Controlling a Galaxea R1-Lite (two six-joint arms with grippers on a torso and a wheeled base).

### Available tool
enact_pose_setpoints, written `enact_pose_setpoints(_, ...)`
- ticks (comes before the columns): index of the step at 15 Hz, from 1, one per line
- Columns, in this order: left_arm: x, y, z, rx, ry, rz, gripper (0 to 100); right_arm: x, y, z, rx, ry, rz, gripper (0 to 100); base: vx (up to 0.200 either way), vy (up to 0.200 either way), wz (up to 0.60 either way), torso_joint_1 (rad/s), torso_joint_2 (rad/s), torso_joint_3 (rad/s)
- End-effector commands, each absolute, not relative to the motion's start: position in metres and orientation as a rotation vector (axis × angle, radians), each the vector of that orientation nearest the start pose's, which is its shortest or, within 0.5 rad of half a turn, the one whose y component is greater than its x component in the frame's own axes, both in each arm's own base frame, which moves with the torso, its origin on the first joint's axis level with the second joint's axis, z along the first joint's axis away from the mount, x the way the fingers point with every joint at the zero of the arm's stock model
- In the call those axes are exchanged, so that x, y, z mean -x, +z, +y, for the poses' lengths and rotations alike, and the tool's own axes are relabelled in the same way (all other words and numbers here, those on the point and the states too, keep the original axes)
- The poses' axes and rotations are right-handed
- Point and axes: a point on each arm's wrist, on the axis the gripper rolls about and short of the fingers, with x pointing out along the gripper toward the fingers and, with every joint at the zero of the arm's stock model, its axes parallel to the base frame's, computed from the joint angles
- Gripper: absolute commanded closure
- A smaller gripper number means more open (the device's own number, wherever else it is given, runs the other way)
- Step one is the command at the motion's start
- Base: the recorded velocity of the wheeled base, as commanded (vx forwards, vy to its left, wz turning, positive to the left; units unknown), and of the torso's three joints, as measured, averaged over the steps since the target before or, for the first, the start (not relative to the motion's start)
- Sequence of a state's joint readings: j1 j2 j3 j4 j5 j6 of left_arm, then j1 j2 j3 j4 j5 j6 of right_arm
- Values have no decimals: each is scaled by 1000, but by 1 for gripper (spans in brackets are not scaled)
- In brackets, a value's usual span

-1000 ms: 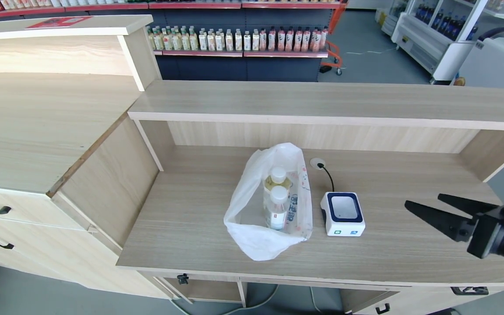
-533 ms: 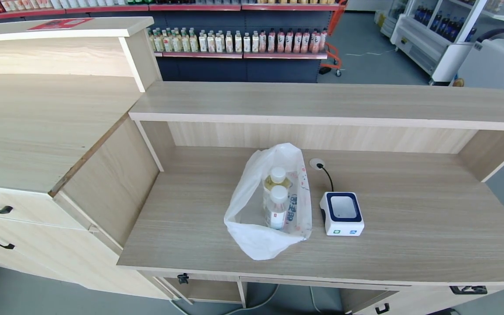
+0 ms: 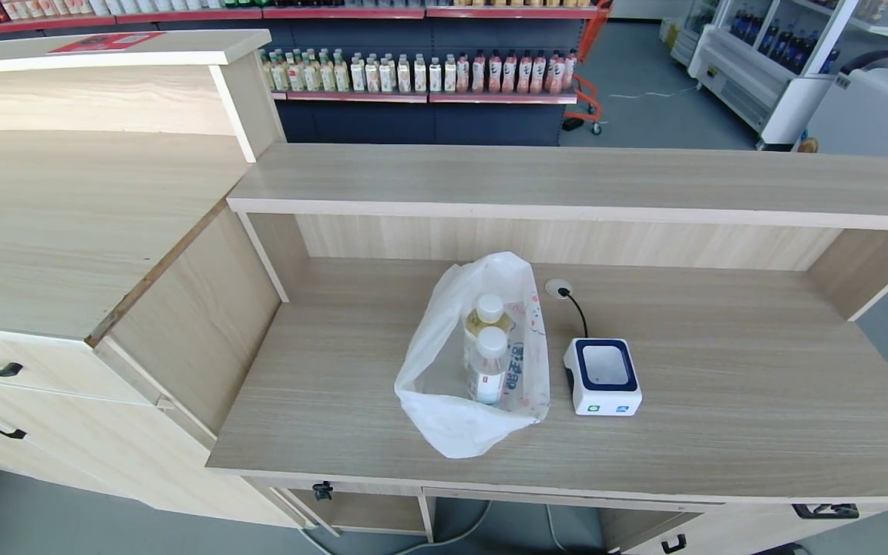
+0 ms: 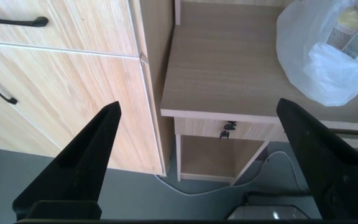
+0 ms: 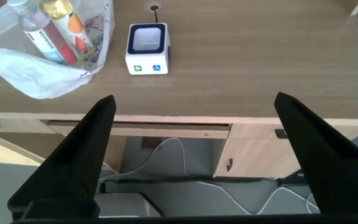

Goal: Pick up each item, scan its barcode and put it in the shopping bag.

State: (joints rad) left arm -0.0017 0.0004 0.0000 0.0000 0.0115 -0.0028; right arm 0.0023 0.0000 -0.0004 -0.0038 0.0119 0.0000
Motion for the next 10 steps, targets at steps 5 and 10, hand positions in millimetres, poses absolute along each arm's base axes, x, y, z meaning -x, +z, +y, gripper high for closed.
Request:
enact_pose_setpoints(5,23,75,0,3,11,0,0,23,76,0,5,15,-2,0,0,0,0,0,0,0)
enact_pose_setpoints(10,23,75,0,-2,11,0,0,23,76,0,3,15,-2,0,0,0,0,0,0,0)
